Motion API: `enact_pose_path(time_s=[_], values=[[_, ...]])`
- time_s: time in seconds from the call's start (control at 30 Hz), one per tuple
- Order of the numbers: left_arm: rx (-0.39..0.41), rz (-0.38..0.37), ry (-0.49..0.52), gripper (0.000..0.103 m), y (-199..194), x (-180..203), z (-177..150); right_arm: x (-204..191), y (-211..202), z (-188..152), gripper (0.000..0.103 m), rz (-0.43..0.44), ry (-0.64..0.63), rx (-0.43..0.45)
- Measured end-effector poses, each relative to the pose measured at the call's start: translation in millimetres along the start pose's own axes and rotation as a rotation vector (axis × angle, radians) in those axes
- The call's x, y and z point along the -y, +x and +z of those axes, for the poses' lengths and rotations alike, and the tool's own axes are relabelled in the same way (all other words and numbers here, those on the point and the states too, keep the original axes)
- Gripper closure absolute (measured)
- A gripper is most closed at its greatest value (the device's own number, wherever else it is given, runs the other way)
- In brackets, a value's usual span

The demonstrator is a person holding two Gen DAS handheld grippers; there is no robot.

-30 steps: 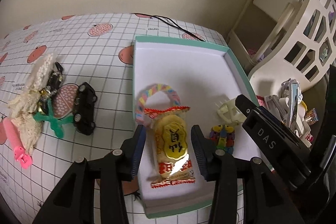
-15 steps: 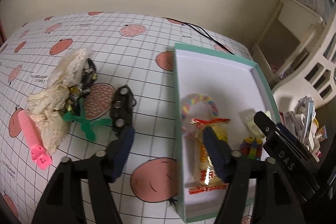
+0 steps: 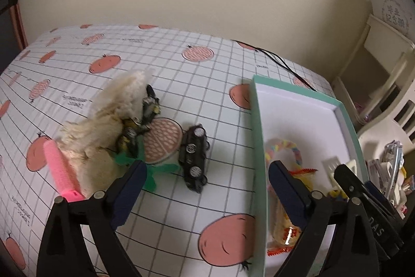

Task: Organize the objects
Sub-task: 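Move both grippers back from the tray toward the pile of items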

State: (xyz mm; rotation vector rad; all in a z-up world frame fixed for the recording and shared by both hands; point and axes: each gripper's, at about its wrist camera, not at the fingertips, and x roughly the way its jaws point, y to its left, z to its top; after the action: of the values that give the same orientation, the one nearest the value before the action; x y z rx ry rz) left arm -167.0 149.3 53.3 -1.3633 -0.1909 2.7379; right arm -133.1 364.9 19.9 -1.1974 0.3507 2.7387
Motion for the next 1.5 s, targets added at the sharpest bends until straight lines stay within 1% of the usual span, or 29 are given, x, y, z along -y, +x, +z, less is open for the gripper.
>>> enact_pose_path(time_s=[0.13,0.43,0.63,0.7,0.93,1.1,1.33,1.5], values=[[0.017,0.003,0.005,0.008,-1.7,-2.1,0.8,0.0,-0.3,-0.3,0.0,0.003,0.003,0.001],[0.013,-0.017,0.024,0.008,-9.0,-9.6,2.2,-7.9,-3.1,0.4,0.0,0.008,-0.024,-0.002],[0.012,-0.03,0.041,0.008,-21.1,-31.1,10.4,-23.6,-10.1,0.6,0.0,0.02,-0.063,0.01],[0.017,-0.036,0.034,0.008,-26.8,-42.3,14.0,-31.4,-14.5,1.6,0.0,0.026,-0.076,0.023],[0.041,-0.016,-0.015,0.008,-43.9,-85.0,28.1,-64.9,-28.8,4.3,0.0,0.07,-0.114,0.049],[0.054,-0.013,-0.029,0.008,-58.5,-107.3,35.0,-96.2,-39.1,1.4,0.0,0.095,-0.172,0.061],[0.017,-0.022,-0.088,0.008,-67.0,-135.9,38.4,-134.9,-49.2,-4.7,0.0,0.142,-0.241,0.059],[-0.014,-0.004,-0.139,0.008,-67.2,-161.2,36.1,-152.8,-53.1,-10.0,0.0,0.169,-0.258,0.053]])
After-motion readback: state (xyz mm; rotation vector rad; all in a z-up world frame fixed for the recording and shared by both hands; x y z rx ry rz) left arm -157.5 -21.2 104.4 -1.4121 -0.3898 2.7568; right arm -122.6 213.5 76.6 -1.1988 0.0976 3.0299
